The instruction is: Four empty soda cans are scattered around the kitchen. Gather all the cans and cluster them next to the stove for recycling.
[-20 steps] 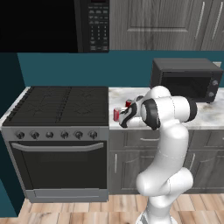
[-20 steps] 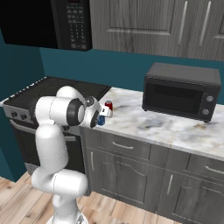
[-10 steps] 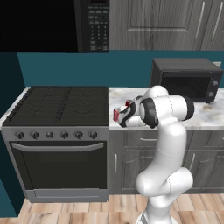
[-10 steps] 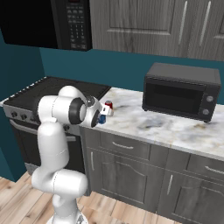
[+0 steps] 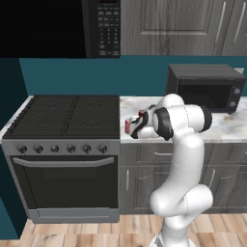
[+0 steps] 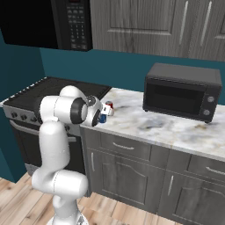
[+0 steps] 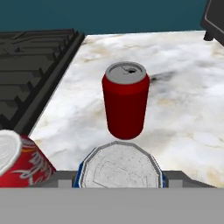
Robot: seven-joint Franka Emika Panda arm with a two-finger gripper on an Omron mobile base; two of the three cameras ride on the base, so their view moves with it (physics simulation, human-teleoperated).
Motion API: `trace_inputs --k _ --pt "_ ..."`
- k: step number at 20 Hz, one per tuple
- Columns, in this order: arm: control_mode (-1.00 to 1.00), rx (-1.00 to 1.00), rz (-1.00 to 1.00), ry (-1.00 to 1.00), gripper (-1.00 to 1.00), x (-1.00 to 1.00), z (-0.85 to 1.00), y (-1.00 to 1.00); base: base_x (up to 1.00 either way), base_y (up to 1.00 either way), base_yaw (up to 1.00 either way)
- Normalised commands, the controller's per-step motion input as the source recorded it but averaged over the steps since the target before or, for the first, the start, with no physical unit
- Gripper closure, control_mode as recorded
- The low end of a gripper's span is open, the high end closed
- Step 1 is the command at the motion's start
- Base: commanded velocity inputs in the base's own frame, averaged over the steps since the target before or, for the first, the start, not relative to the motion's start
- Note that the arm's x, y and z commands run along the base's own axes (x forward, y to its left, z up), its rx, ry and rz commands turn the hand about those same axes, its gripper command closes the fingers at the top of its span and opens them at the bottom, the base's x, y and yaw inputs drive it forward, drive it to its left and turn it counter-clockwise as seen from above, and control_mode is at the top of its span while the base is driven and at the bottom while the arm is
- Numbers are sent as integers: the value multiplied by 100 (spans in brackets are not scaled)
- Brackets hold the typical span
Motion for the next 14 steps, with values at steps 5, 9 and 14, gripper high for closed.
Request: trace_inputs --k 5,9,14 --pt "-100 3 0 0 -100 2 -12 -1 0 0 0" --pt "-100 3 0 0 -100 1 -16 -6 0 0 0" --pt "-100 3 0 -2 -100 1 -16 -17 0 0 0"
